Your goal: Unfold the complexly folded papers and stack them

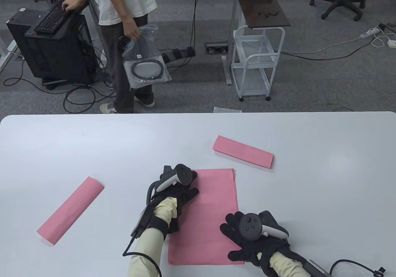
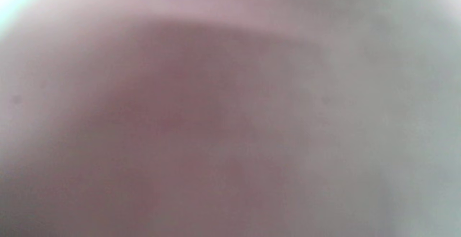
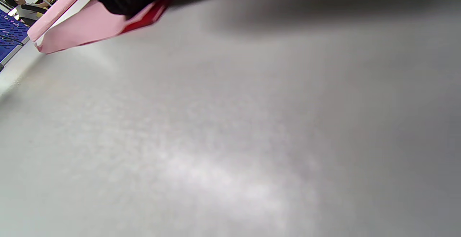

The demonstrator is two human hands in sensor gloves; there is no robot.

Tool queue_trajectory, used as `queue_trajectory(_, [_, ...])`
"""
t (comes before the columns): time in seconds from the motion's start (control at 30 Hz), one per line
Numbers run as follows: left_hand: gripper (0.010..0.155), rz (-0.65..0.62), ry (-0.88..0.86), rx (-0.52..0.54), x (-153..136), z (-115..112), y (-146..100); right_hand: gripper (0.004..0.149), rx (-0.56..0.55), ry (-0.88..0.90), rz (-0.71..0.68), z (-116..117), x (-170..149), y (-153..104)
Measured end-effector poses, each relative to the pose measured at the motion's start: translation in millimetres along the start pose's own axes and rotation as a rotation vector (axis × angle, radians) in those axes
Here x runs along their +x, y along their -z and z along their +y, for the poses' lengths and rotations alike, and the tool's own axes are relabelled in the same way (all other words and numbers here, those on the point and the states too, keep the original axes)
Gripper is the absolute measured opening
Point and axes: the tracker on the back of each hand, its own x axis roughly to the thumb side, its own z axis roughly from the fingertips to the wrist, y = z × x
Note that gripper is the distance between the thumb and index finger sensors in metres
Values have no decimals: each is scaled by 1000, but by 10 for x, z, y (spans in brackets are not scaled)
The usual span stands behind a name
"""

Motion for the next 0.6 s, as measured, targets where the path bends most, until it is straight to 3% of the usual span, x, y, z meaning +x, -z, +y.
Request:
queue_trajectory(0.2, [63, -21, -70, -1, 5, 41, -26, 76, -6, 9, -5, -2, 7, 0])
queue_trajectory(0.33, [65, -95, -118, 53, 36, 105, -153, 68, -83, 73, -47, -90, 44, -44])
queue_trajectory(0.47, [64, -256, -227, 173, 23, 194, -465, 67, -172, 166, -97, -246, 59, -138])
queue_trajectory(0.6, [64, -287, -249, 222, -48, 207, -812, 68, -257, 155, -61, -445, 5, -177])
